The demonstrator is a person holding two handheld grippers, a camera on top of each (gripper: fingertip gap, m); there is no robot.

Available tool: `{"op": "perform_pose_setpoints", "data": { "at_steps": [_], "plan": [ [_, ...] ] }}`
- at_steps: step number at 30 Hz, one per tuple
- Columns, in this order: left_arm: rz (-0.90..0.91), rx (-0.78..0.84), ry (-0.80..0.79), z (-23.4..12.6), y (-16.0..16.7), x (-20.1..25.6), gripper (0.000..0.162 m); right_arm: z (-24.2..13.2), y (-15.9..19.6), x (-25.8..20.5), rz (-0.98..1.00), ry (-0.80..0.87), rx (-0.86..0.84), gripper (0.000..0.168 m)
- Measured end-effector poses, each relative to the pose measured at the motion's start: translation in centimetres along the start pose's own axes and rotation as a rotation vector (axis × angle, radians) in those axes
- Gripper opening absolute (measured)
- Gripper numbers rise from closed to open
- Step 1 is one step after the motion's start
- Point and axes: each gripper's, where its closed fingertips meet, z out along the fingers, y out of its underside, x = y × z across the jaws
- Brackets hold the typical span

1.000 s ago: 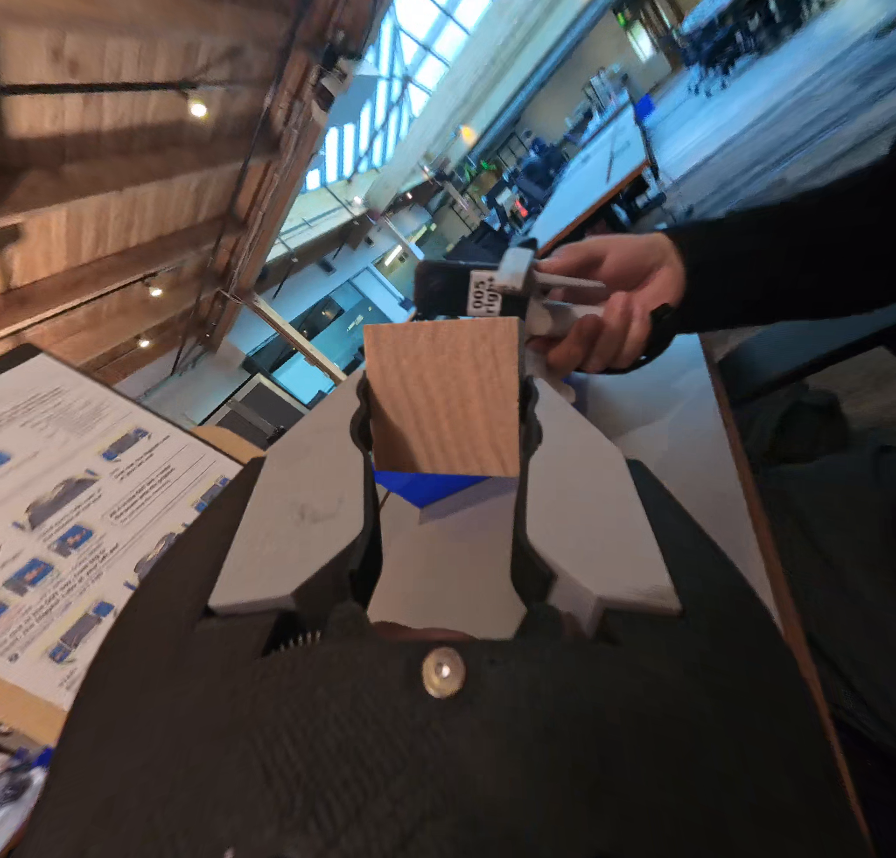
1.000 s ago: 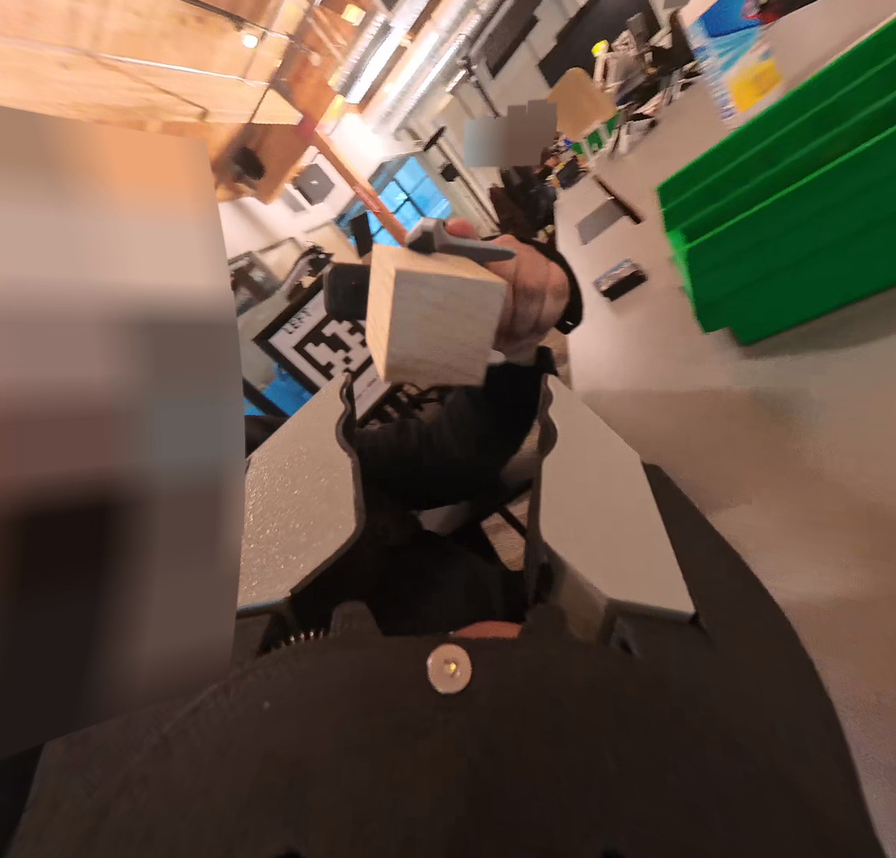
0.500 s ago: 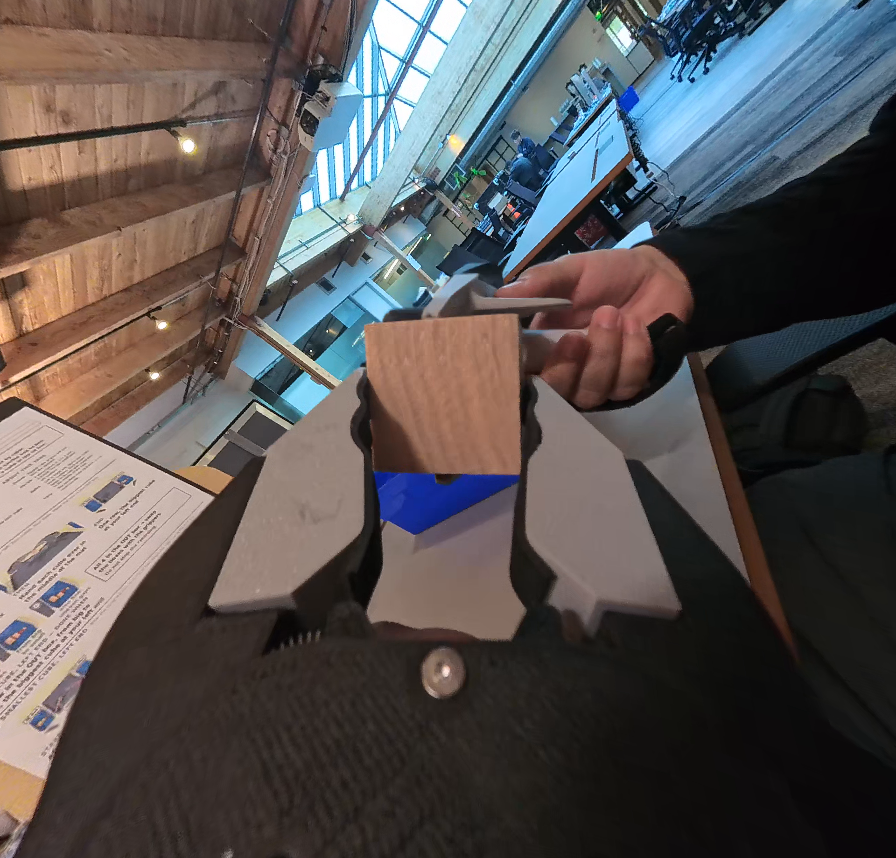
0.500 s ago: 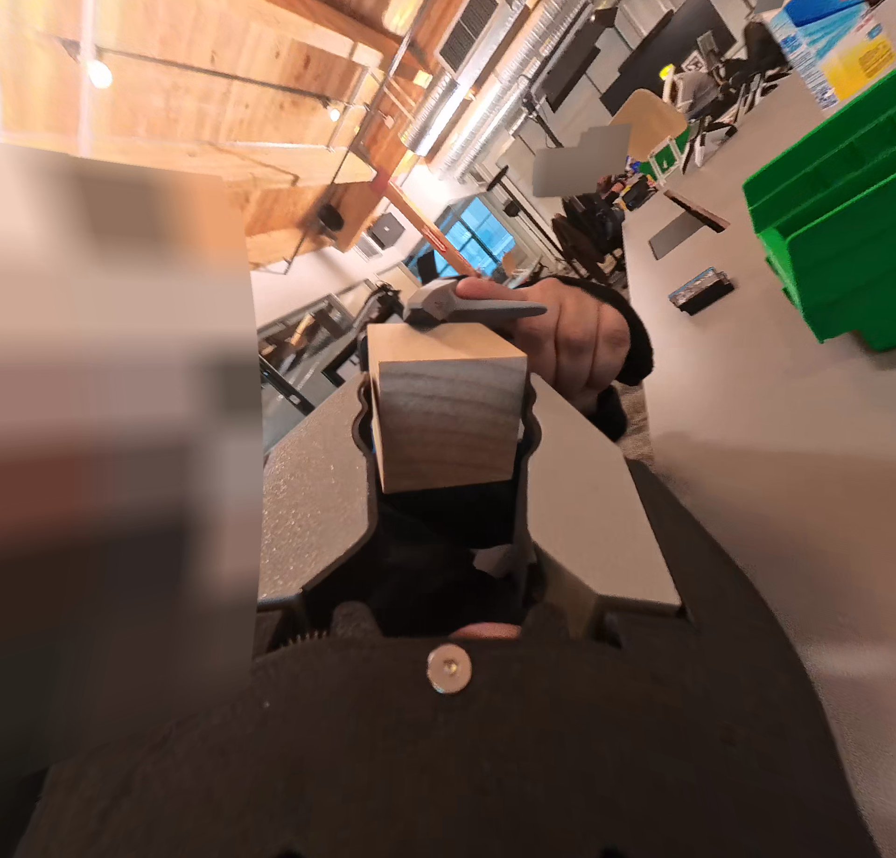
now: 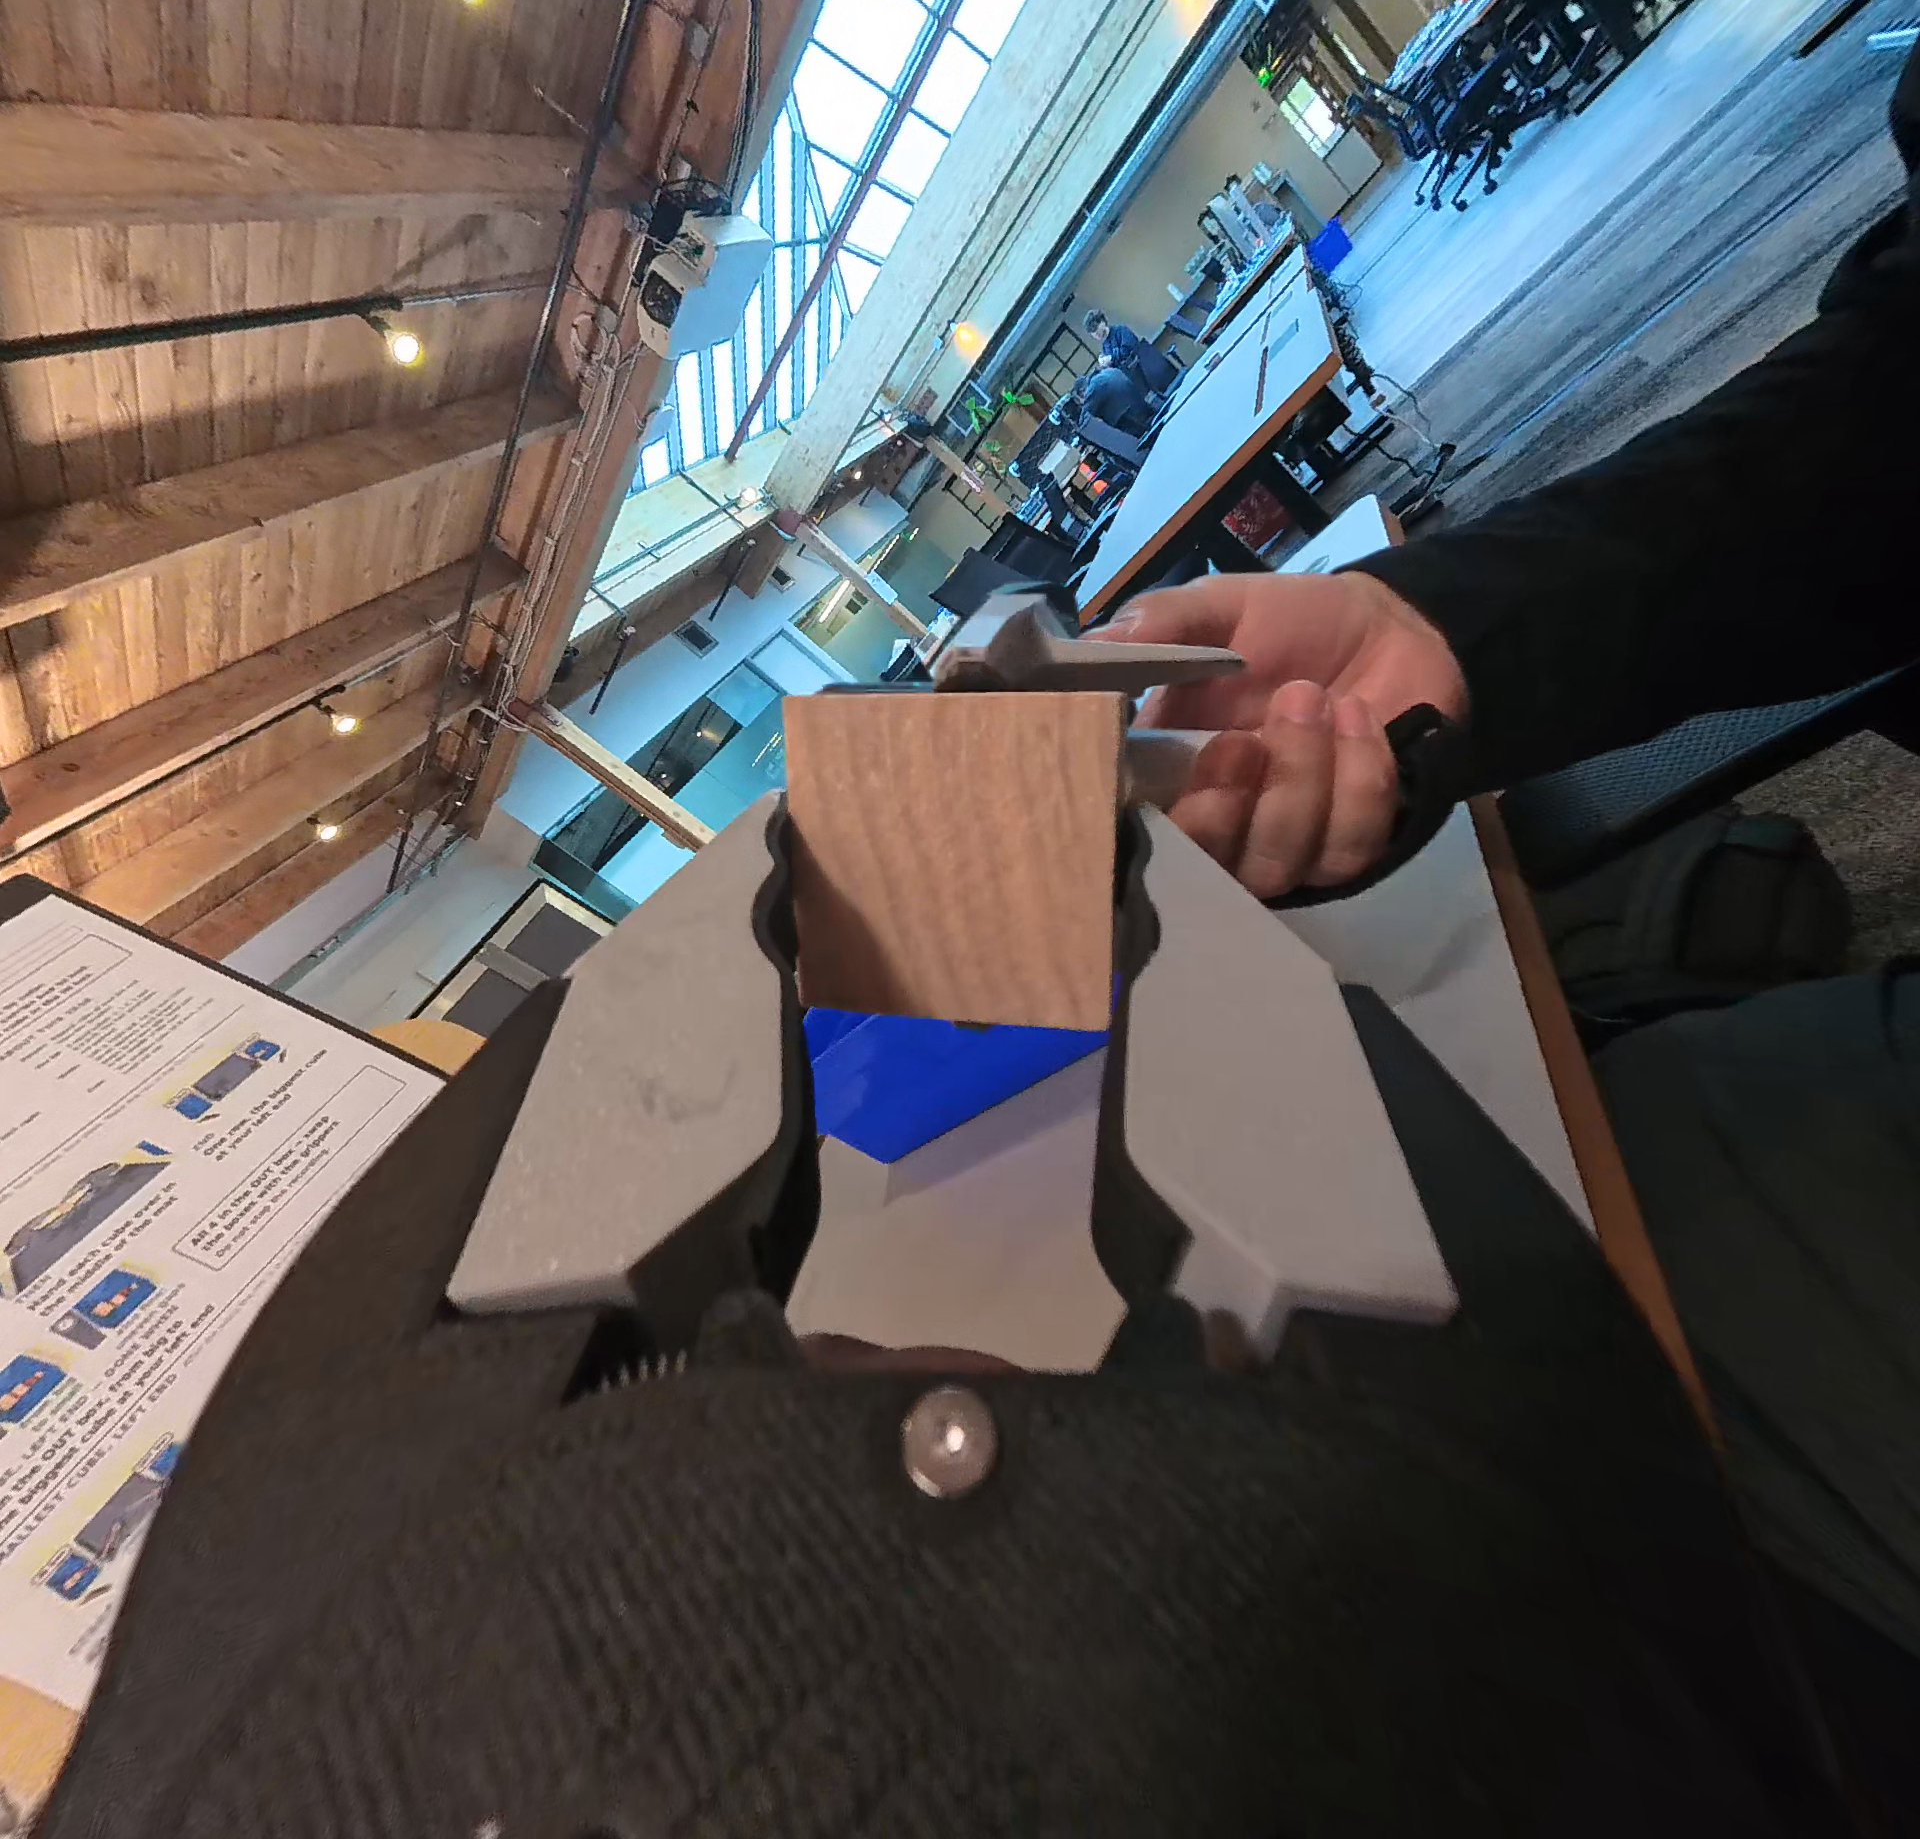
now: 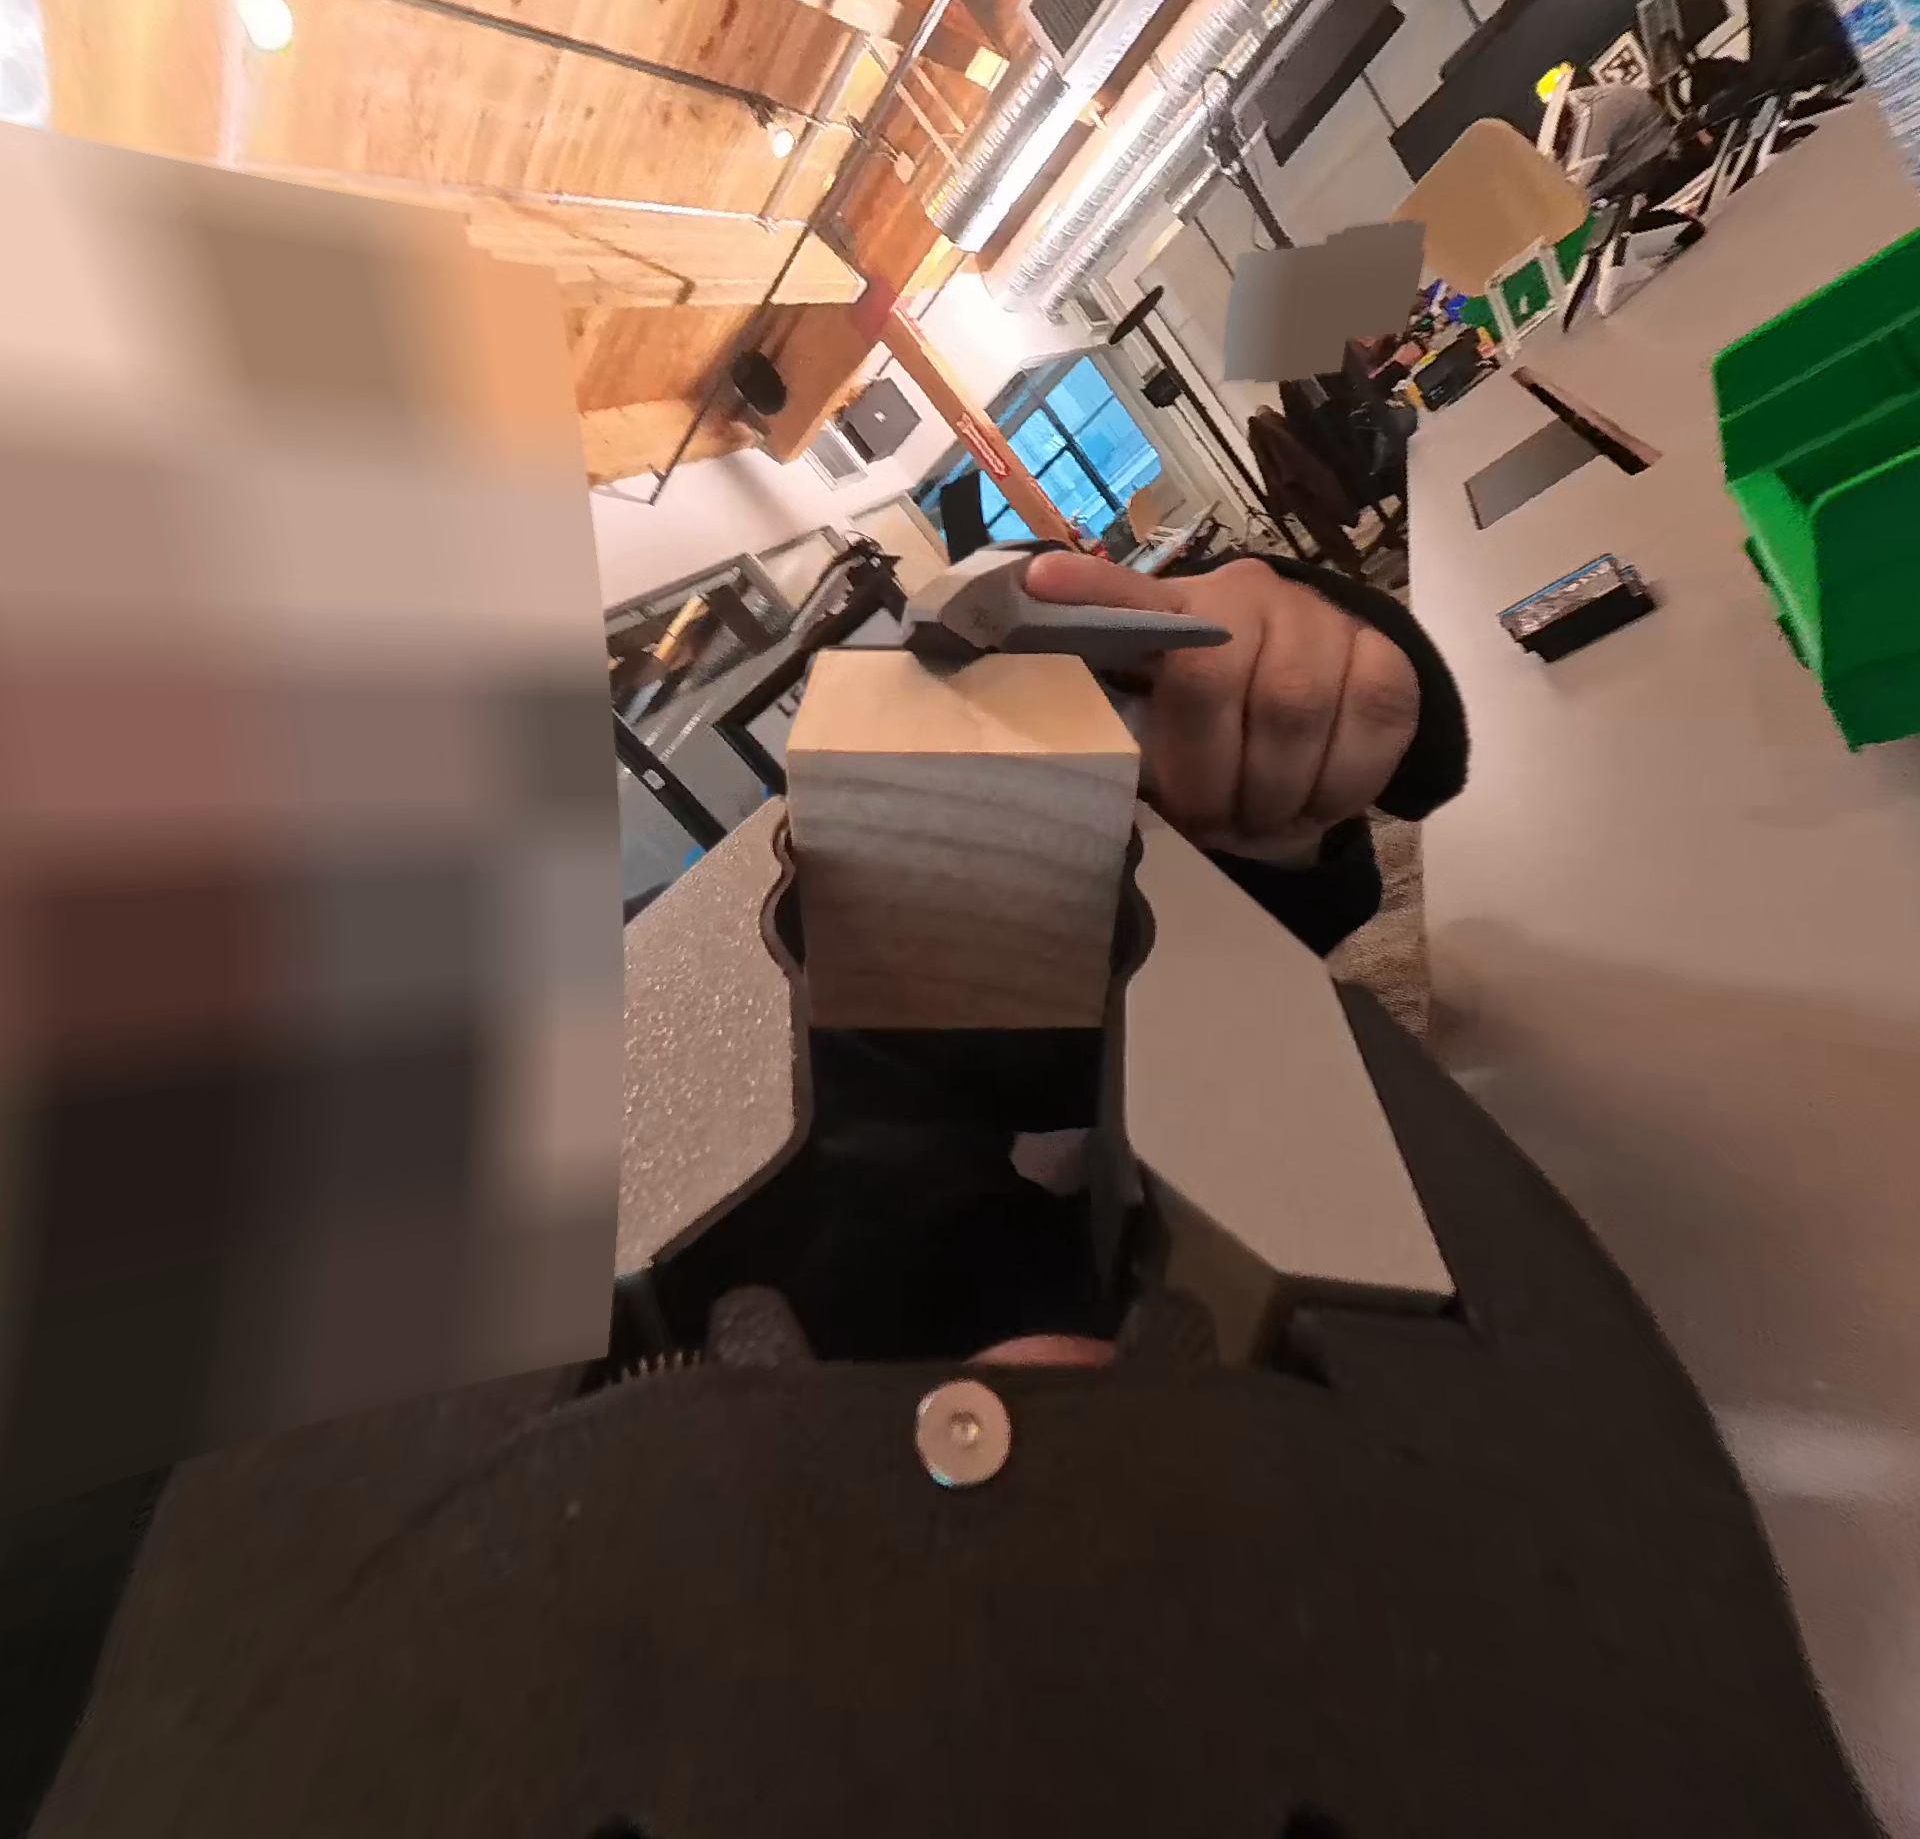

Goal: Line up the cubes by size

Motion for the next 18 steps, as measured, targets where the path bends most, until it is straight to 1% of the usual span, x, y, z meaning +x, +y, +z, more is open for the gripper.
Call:
{"op": "perform_pose_setpoints", "data": {
  "at_steps": [1,7,11,14,16,18],
  "plan": [
    [-0.002,0.000,0.000,0.0,0.0,0.0,0.060,0.0,0.0,0.0,-0.009,0.013,-0.004,0.058],
    [-0.009,-0.002,-0.017,0.0,0.2,-0.2,0.060,0.1,-0.2,0.3,-0.019,0.037,0.023,0.058],
    [-0.008,-0.083,-0.016,0.3,1.4,-0.1,0.059,-0.4,-0.3,1.2,-0.142,0.174,-0.007,0.057],
    [-0.016,-0.084,-0.055,0.1,1.2,-0.6,0.060,-1.0,-0.9,0.8,-0.192,0.202,-0.004,0.057],
    [-0.033,-0.057,-0.086,-0.8,0.8,-1.5,0.057,-2.5,-2.5,-0.1,-0.251,0.234,0.035,0.057],
    [-0.065,-0.090,-0.132,-2.3,1.3,-3.3,0.057,-5.6,-5.1,-1.2,-0.357,0.326,0.090,0.057]
  ]
}}
